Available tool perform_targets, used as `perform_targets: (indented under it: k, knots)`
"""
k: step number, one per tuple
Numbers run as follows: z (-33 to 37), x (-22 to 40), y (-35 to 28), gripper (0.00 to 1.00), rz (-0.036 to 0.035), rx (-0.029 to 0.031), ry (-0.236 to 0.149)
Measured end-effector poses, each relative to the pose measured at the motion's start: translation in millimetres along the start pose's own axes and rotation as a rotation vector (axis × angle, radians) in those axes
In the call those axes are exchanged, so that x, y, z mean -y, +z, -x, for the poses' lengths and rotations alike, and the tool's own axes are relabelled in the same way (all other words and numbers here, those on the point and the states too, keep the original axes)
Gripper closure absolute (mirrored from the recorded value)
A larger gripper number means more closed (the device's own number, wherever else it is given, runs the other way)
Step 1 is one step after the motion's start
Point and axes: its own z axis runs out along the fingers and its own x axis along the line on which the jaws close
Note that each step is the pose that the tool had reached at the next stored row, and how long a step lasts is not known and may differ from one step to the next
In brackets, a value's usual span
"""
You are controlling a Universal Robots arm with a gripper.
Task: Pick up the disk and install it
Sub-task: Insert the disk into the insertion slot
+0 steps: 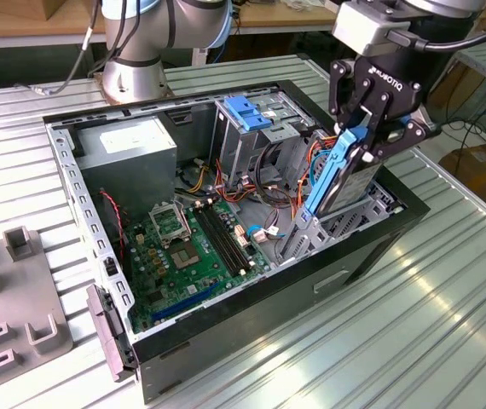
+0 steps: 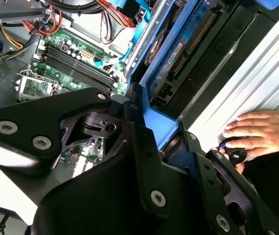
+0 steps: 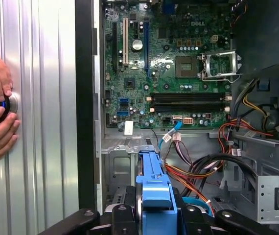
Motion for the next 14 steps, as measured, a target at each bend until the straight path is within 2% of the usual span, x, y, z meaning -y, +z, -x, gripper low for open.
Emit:
perform_targets:
  k: [14]
  knots:
    - [0.2, -0.4, 15.0, 0.63, 0.0000, 0.0000, 0.000]
